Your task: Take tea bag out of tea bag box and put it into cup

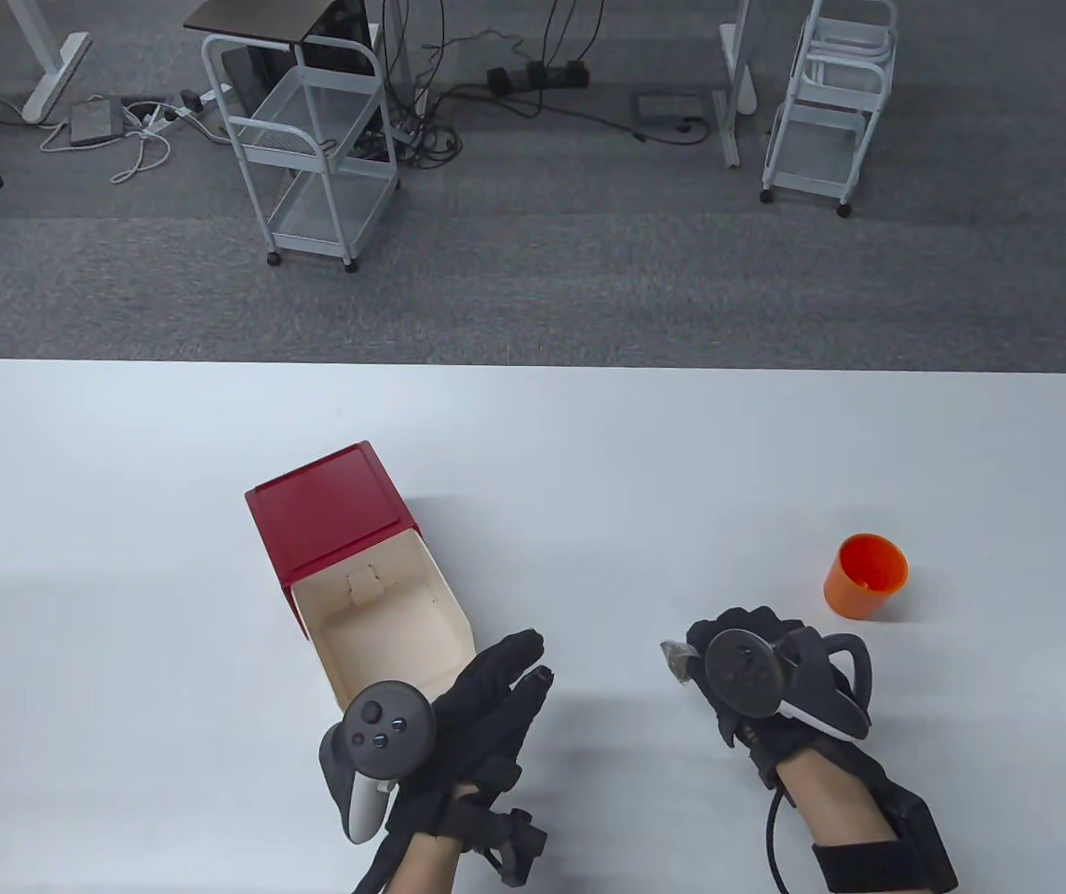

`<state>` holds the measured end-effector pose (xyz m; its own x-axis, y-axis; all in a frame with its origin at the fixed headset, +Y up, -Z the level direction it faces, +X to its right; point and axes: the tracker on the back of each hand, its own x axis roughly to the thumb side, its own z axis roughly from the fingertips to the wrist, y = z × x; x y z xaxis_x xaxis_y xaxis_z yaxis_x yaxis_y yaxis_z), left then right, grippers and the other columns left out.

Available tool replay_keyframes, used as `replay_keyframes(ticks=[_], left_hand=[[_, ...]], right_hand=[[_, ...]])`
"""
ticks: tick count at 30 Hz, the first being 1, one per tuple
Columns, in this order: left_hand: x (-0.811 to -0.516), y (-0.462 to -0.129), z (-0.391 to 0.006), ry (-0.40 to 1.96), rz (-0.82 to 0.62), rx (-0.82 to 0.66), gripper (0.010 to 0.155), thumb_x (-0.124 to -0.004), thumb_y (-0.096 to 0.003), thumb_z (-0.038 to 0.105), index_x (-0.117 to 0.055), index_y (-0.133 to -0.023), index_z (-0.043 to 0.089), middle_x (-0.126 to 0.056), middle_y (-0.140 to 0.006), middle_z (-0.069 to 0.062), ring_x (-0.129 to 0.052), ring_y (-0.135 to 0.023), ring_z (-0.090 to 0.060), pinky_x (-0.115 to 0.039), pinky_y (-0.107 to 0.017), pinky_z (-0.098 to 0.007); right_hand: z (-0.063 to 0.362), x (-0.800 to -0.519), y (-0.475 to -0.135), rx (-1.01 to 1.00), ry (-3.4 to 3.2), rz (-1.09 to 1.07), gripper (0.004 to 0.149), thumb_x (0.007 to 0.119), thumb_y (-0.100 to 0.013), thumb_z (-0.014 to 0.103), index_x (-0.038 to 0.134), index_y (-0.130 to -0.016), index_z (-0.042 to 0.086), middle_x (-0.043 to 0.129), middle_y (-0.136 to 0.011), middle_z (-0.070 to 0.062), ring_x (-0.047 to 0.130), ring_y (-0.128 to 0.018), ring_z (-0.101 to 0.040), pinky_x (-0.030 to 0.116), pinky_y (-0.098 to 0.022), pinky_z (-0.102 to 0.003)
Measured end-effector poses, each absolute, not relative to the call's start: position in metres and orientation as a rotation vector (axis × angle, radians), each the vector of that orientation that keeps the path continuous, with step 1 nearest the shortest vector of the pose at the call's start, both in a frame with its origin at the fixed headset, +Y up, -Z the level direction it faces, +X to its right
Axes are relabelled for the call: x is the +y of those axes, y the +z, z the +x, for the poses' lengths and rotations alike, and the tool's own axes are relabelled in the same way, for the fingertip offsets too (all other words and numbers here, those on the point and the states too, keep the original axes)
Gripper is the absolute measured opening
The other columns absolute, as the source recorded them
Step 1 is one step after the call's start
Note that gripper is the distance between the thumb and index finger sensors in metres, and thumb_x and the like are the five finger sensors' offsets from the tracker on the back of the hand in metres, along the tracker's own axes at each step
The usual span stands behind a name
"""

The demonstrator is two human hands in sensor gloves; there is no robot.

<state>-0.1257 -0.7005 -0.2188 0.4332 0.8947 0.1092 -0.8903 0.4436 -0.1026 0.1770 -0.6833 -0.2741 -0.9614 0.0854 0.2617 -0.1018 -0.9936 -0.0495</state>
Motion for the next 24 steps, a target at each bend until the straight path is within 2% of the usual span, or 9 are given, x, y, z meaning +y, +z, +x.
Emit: replay_keyframes(ticks=[7, 24], left_hand=[[-0.701, -0.219, -0.126, 1.101, -0.035, -0.150, 0.060, -0.070, -0.0499, 0.056, -0.076, -0.102, 0.027, -0.081, -0.109, -0.008, -0.083, -0.095, -0.035, -0.073, -0.069, -0.045], [-0.701, -0.220, -0.130, 1.075, -0.030, -0.136, 0.060, -0.070, -0.0500, 0.055, -0.077, -0.102, 0.026, -0.081, -0.109, -0.008, -0.083, -0.095, -0.035, -0.073, -0.069, -0.045]], right_hand=[[0.217, -0.669, -0.280, -0.159, 2.988, 0.204, 0.038, 0.081, -0.046, 0.039, 0.081, -0.079, 0.020, 0.088, -0.071, -0.009, 0.088, -0.057, -0.034, 0.071, -0.053, -0.052], [0.307, -0.663, -0.296, -0.192, 2.909, -0.281, 0.038, 0.081, -0.046, 0.038, 0.080, -0.080, 0.019, 0.087, -0.073, -0.009, 0.086, -0.060, -0.036, 0.069, -0.055, -0.053]])
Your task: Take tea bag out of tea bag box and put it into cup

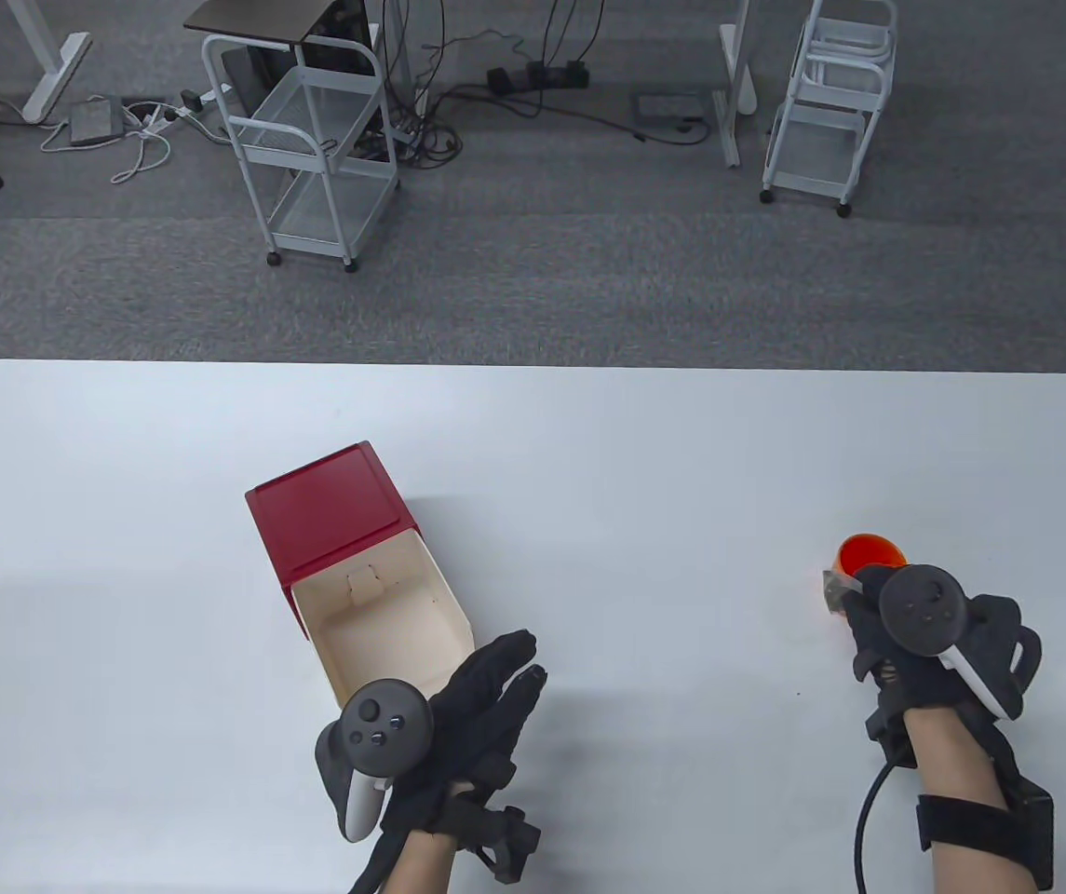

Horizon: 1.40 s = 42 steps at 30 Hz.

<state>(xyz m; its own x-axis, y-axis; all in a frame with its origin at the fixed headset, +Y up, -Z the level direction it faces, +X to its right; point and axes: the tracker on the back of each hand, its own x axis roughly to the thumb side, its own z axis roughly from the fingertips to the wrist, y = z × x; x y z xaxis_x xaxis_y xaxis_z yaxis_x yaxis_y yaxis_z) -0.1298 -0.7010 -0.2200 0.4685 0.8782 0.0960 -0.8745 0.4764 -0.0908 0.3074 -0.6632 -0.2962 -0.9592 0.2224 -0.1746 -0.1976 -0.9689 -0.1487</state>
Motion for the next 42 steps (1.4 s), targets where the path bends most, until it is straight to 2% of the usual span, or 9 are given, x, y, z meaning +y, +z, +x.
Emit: replay_keyframes(ticks=[21, 25, 28, 33, 42], left_hand=[[-0.702, -0.221, -0.131, 1.055, -0.045, -0.128, 0.060, -0.070, -0.0500, 0.056, -0.076, -0.102, 0.027, -0.081, -0.110, -0.008, -0.082, -0.096, -0.035, -0.072, -0.070, -0.045], [-0.702, -0.222, -0.131, 1.054, -0.047, -0.126, 0.060, -0.070, -0.0500, 0.056, -0.076, -0.102, 0.027, -0.081, -0.110, -0.008, -0.082, -0.096, -0.035, -0.072, -0.070, -0.045], [-0.702, -0.222, -0.131, 1.054, -0.048, -0.127, 0.060, -0.070, -0.0501, 0.055, -0.076, -0.102, 0.027, -0.081, -0.110, -0.008, -0.082, -0.096, -0.035, -0.072, -0.070, -0.045], [-0.702, -0.222, -0.131, 1.060, -0.047, -0.128, 0.060, -0.070, -0.0501, 0.056, -0.076, -0.102, 0.027, -0.080, -0.110, -0.008, -0.082, -0.096, -0.035, -0.072, -0.070, -0.045], [-0.699, -0.221, -0.130, 1.092, -0.038, -0.140, 0.060, -0.069, -0.0502, 0.056, -0.075, -0.103, 0.027, -0.079, -0.111, -0.008, -0.081, -0.097, -0.035, -0.072, -0.070, -0.045]], right_hand=[[0.328, -0.676, -0.335, -0.092, 2.880, -0.609, 0.039, 0.080, -0.049, 0.038, 0.077, -0.084, 0.021, 0.084, -0.079, -0.009, 0.083, -0.065, -0.036, 0.066, -0.060, -0.053], [0.330, -0.682, -0.337, -0.033, 2.883, -0.650, 0.044, 0.078, -0.050, 0.039, 0.073, -0.089, 0.021, 0.081, -0.084, -0.010, 0.081, -0.069, -0.037, 0.064, -0.062, -0.054], [0.330, -0.682, -0.336, -0.039, 2.884, -0.650, 0.051, 0.078, -0.049, 0.040, 0.068, -0.094, 0.020, 0.077, -0.090, -0.012, 0.079, -0.072, -0.039, 0.063, -0.063, -0.055], [0.327, -0.676, -0.328, -0.088, 2.896, -0.580, 0.055, 0.078, -0.048, 0.044, 0.065, -0.097, 0.020, 0.073, -0.097, -0.014, 0.077, -0.079, -0.042, 0.062, -0.064, -0.056], [0.302, -0.647, -0.296, -0.255, 2.849, -0.280, 0.059, 0.073, -0.048, 0.051, 0.066, -0.097, 0.019, 0.068, -0.103, -0.018, 0.075, -0.086, -0.047, 0.064, -0.065, -0.057]])
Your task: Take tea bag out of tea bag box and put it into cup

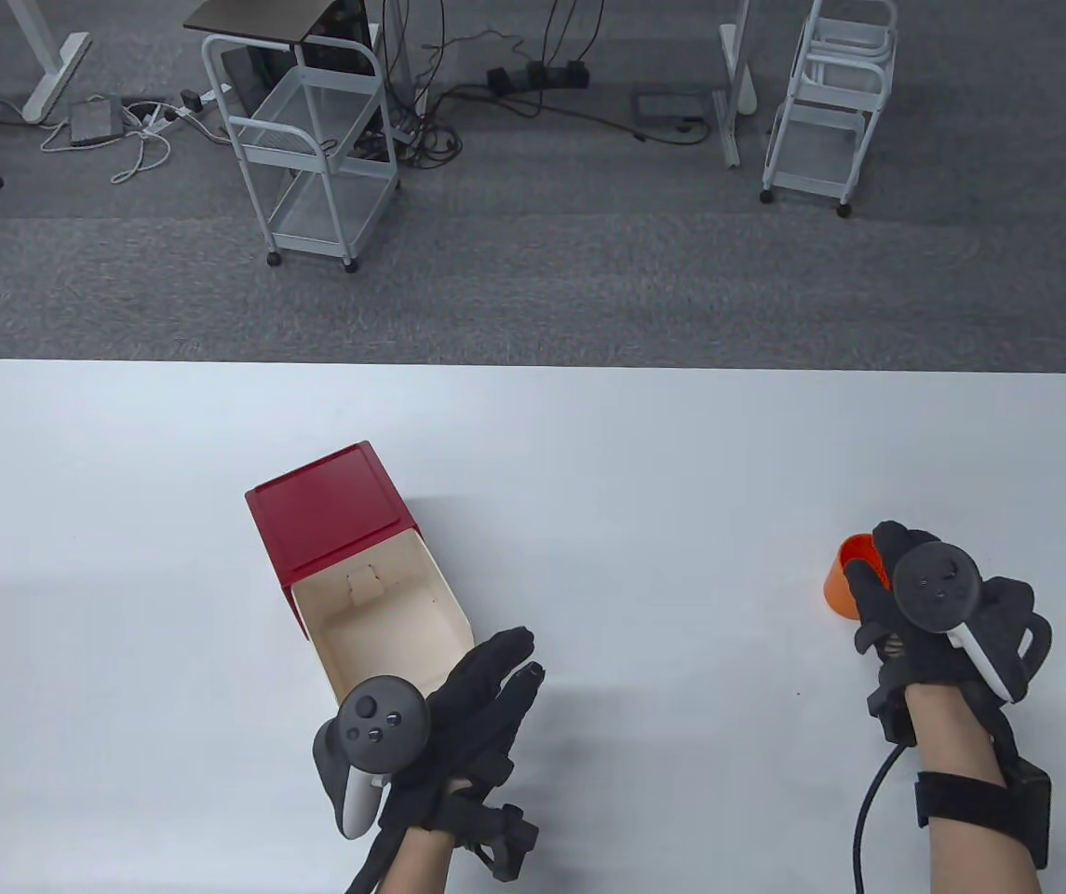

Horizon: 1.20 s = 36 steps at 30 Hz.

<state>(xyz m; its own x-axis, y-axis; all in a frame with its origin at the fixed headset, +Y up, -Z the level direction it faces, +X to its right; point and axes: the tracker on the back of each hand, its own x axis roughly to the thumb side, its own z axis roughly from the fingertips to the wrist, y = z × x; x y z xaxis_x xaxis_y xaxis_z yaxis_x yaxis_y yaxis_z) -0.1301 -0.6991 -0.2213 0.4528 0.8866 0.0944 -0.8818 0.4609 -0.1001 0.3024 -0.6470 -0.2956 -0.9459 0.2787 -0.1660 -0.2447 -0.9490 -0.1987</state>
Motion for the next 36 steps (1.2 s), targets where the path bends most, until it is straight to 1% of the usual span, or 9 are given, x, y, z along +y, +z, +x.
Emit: replay_keyframes(ticks=[7, 12, 17, 20, 29, 36], left_hand=[[-0.700, -0.221, -0.126, 1.089, -0.054, -0.154, 0.061, -0.069, -0.0503, 0.056, -0.075, -0.103, 0.027, -0.079, -0.112, -0.008, -0.080, -0.097, -0.035, -0.072, -0.070, -0.045], [-0.701, -0.221, -0.126, 1.085, -0.058, -0.153, 0.061, -0.069, -0.0503, 0.056, -0.075, -0.103, 0.027, -0.079, -0.111, -0.008, -0.081, -0.097, -0.035, -0.072, -0.070, -0.045], [-0.701, -0.221, -0.124, 1.078, -0.062, -0.162, 0.061, -0.069, -0.0502, 0.056, -0.075, -0.103, 0.027, -0.079, -0.111, -0.008, -0.081, -0.097, -0.035, -0.072, -0.070, -0.045], [-0.701, -0.221, -0.124, 1.074, -0.061, -0.165, 0.061, -0.070, -0.0502, 0.056, -0.075, -0.103, 0.027, -0.079, -0.111, -0.009, -0.081, -0.097, -0.035, -0.072, -0.070, -0.045], [-0.704, -0.223, -0.123, 1.023, -0.072, -0.157, 0.061, -0.069, -0.0501, 0.056, -0.075, -0.103, 0.027, -0.079, -0.112, -0.008, -0.081, -0.097, -0.035, -0.072, -0.071, -0.045], [-0.701, -0.221, -0.131, 1.011, -0.031, -0.137, 0.060, -0.070, -0.0501, 0.056, -0.076, -0.103, 0.027, -0.080, -0.111, -0.008, -0.081, -0.096, -0.035, -0.072, -0.070, -0.045]], right_hand=[[0.275, -0.632, -0.263, -0.279, 2.708, -0.125, 0.061, 0.072, -0.048, 0.052, 0.064, -0.098, 0.019, 0.066, -0.105, -0.019, 0.073, -0.088, -0.048, 0.064, -0.065, -0.058], [0.257, -0.634, -0.239, -0.274, 2.581, -0.061, 0.061, 0.072, -0.047, 0.052, 0.064, -0.098, 0.019, 0.067, -0.105, -0.019, 0.073, -0.088, -0.049, 0.064, -0.065, -0.059], [0.244, -0.650, -0.222, -0.241, 2.497, -0.009, 0.061, 0.072, -0.047, 0.053, 0.065, -0.098, 0.019, 0.067, -0.104, -0.020, 0.073, -0.087, -0.049, 0.064, -0.065, -0.059], [0.243, -0.662, -0.217, -0.220, 2.450, -0.004, 0.061, 0.072, -0.047, 0.052, 0.065, -0.098, 0.018, 0.067, -0.104, -0.020, 0.073, -0.087, -0.049, 0.064, -0.065, -0.059], [0.263, -0.700, -0.212, -0.171, 2.328, -0.067, 0.061, 0.072, -0.047, 0.052, 0.066, -0.097, 0.018, 0.069, -0.103, -0.020, 0.074, -0.086, -0.049, 0.064, -0.064, -0.059], [0.262, -0.709, -0.212, -0.136, 2.336, -0.057, 0.061, 0.072, -0.047, 0.052, 0.066, -0.097, 0.018, 0.069, -0.103, -0.020, 0.074, -0.086, -0.050, 0.064, -0.064, -0.059]])
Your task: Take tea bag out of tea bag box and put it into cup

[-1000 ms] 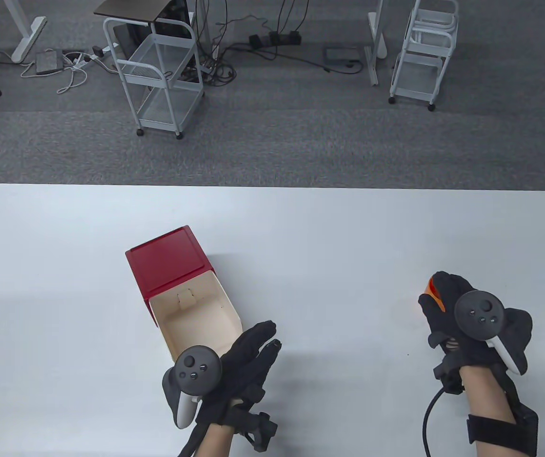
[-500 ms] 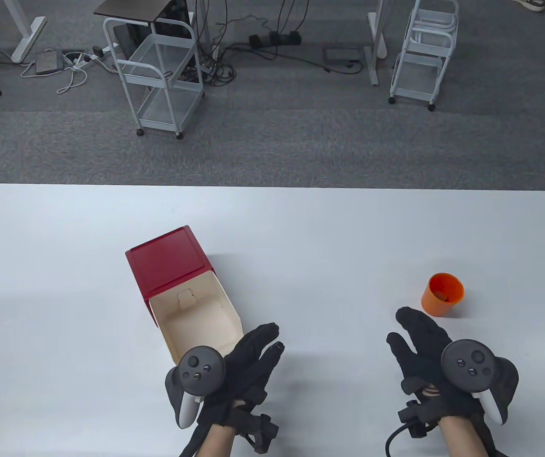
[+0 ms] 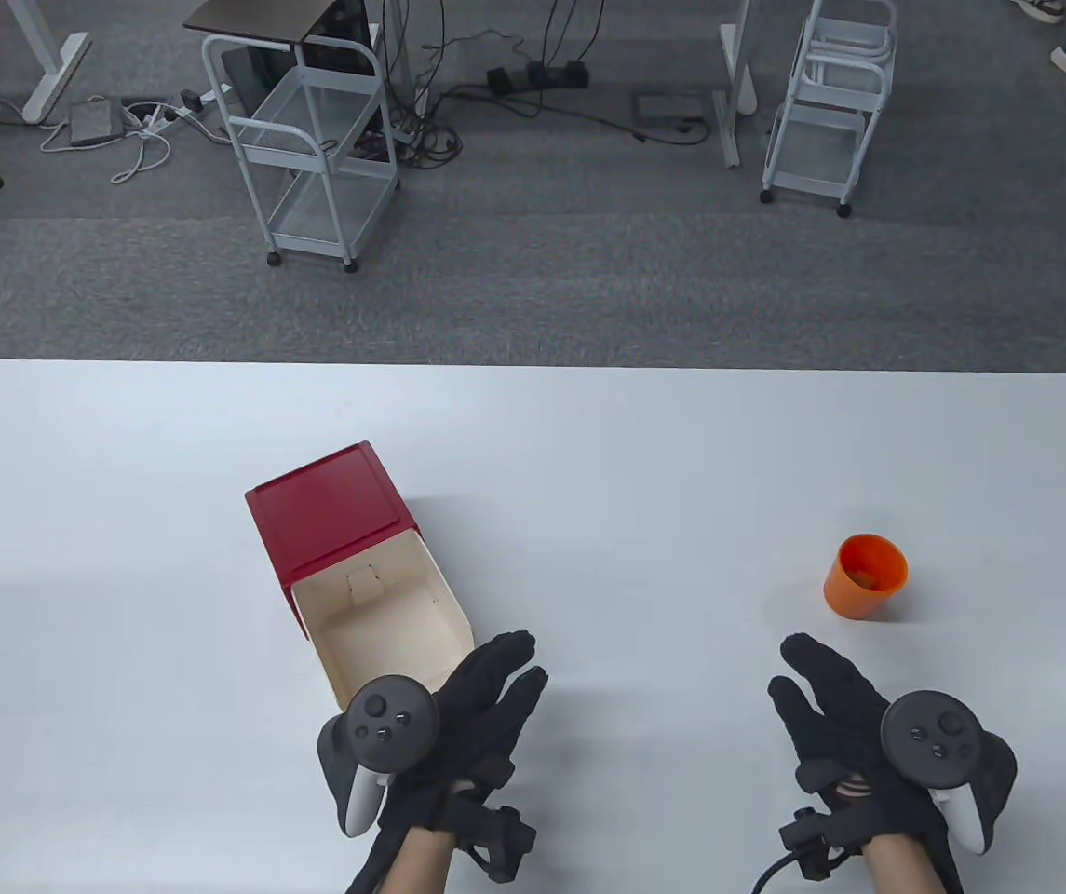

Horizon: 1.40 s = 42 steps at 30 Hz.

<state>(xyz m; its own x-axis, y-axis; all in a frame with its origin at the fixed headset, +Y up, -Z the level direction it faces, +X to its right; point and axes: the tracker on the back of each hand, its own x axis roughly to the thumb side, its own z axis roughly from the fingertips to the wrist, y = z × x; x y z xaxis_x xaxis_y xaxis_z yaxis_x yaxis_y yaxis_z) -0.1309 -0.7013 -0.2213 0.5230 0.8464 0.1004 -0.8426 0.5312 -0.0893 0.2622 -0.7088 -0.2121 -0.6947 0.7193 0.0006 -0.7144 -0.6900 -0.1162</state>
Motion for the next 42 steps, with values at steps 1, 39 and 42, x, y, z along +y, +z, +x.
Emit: replay_keyframes(ticks=[1, 39, 42], left_hand=[[-0.701, -0.221, -0.132, 1.008, -0.024, -0.136, 0.060, -0.070, -0.0500, 0.055, -0.076, -0.102, 0.027, -0.080, -0.110, -0.008, -0.081, -0.096, -0.035, -0.072, -0.070, -0.045], [-0.716, -0.230, -0.121, -0.178, -0.175, 0.103, 0.066, -0.075, -0.0465, 0.055, -0.071, -0.106, 0.025, -0.077, -0.113, -0.008, -0.081, -0.098, -0.033, -0.073, -0.072, -0.043], [-0.728, -0.234, -0.119, -0.232, -0.231, 0.119, 0.065, -0.075, -0.0467, 0.054, -0.071, -0.105, 0.027, -0.079, -0.112, -0.006, -0.084, -0.097, -0.031, -0.074, -0.072, -0.041]], right_hand=[[0.261, -0.709, -0.212, -0.129, 2.345, -0.047, 0.061, 0.072, -0.047, 0.052, 0.066, -0.097, 0.017, 0.069, -0.102, -0.020, 0.074, -0.086, -0.049, 0.064, -0.064, -0.059], [0.248, -0.708, -0.212, -0.135, 2.391, 0.050, 0.061, 0.072, -0.047, 0.052, 0.066, -0.097, 0.017, 0.069, -0.102, -0.020, 0.074, -0.086, -0.050, 0.064, -0.064, -0.060], [0.248, -0.708, -0.212, -0.140, 2.389, 0.049, 0.061, 0.072, -0.047, 0.052, 0.066, -0.097, 0.017, 0.069, -0.102, -0.020, 0.074, -0.085, -0.050, 0.064, -0.064, -0.060]])
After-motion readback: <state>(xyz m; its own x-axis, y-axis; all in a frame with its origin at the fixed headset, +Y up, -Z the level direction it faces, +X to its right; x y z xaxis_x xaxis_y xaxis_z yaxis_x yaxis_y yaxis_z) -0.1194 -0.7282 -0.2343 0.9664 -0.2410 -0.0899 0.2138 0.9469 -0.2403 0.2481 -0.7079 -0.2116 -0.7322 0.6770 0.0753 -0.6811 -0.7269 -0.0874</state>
